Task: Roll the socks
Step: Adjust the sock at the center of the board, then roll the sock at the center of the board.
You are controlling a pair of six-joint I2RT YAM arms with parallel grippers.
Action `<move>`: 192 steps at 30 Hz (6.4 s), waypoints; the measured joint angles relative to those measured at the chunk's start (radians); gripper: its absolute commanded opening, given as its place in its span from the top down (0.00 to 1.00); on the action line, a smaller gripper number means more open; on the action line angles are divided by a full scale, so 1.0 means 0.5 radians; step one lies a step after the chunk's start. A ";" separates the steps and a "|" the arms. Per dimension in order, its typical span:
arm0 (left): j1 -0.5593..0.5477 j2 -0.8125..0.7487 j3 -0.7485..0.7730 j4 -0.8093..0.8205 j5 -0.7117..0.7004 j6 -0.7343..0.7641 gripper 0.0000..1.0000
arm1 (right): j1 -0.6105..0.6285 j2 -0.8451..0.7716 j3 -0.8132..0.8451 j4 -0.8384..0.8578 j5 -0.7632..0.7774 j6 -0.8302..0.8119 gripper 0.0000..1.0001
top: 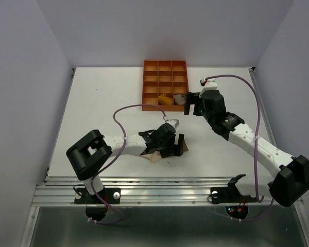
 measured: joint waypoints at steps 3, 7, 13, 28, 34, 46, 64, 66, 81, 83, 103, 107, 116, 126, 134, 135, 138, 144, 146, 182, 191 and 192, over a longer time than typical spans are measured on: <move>-0.101 0.056 0.082 -0.027 0.002 0.066 0.01 | 0.000 0.000 -0.016 -0.003 -0.030 0.031 0.00; -0.144 0.068 0.224 -0.269 -0.052 0.112 0.01 | 0.000 0.003 -0.027 -0.024 -0.036 0.093 0.00; -0.138 -0.266 0.292 -0.609 -0.233 -0.022 0.01 | 0.000 0.003 -0.036 -0.040 -0.048 0.158 0.00; 0.322 -1.012 -0.523 -0.845 -0.345 -0.771 0.01 | 0.000 -0.131 -0.533 -0.078 -0.485 0.269 0.00; 0.484 -0.716 -0.515 -0.589 -0.253 -0.714 0.01 | 0.000 -0.135 -0.535 -0.074 -0.508 0.267 0.00; 0.607 -0.224 -0.114 -0.403 -0.230 -0.470 0.01 | 0.000 -0.140 -0.535 -0.075 -0.526 0.227 0.00; 0.837 0.364 0.550 -0.465 -0.462 0.179 0.02 | 0.000 0.271 -0.647 0.061 -0.925 0.147 0.00; 0.837 0.364 0.550 -0.465 -0.457 0.185 0.02 | 0.000 0.270 -0.681 0.050 -0.977 0.156 0.00; 0.841 0.333 0.510 -0.421 -0.412 0.153 0.02 | 0.372 0.065 -0.877 -0.046 -1.219 0.408 0.00; 0.857 0.349 0.542 -0.456 -0.419 0.149 0.02 | 0.484 0.073 -0.877 -0.033 -1.229 0.450 0.00; 1.109 0.038 0.876 -0.809 -0.639 0.119 0.01 | 0.867 0.135 -0.468 -0.009 -0.321 0.192 0.00; 1.091 -0.423 0.552 -0.793 -0.620 -0.002 0.01 | 0.829 -0.188 -0.380 0.086 0.036 -0.062 0.00; 0.918 -1.246 -0.150 -0.864 -0.468 -0.318 0.01 | 0.021 -0.012 0.205 0.494 -0.237 -0.670 0.00; 0.317 -1.423 -0.616 -0.799 -0.294 -0.945 0.01 | 0.030 0.224 0.269 -0.486 -1.733 -2.678 0.00; 0.275 -0.862 -0.481 -0.529 -0.253 -1.016 0.01 | 0.262 0.073 -0.371 -0.775 -1.933 -3.217 0.00; 0.275 -0.818 -0.456 -0.522 -0.254 -1.016 0.01 | 0.307 0.056 -0.428 -0.798 -1.955 -3.243 0.00; 0.277 -0.633 -0.332 -0.474 -0.254 -0.991 0.01 | 0.400 0.042 -0.522 -0.822 -2.015 -3.302 0.00; 0.288 -0.352 -0.116 -0.451 -0.246 -0.905 0.01 | 0.594 0.047 -0.649 -0.613 -1.984 -3.314 0.00; 0.317 -0.276 -0.108 -0.443 -0.207 -0.879 0.01 | 0.635 0.075 -0.686 -0.565 -1.989 -3.293 0.02; 0.447 -0.176 -0.095 -0.298 0.076 -0.620 0.01 | 0.683 0.610 -0.403 -0.422 -1.930 -3.172 0.99; 0.430 -0.314 -0.106 -0.388 -0.009 -0.602 0.01 | 0.674 0.804 -0.048 -0.964 -2.074 -2.985 0.99; 0.429 -0.347 -0.116 -0.396 -0.030 -0.602 0.01 | 0.667 0.827 -0.037 -1.012 -2.089 -2.979 0.99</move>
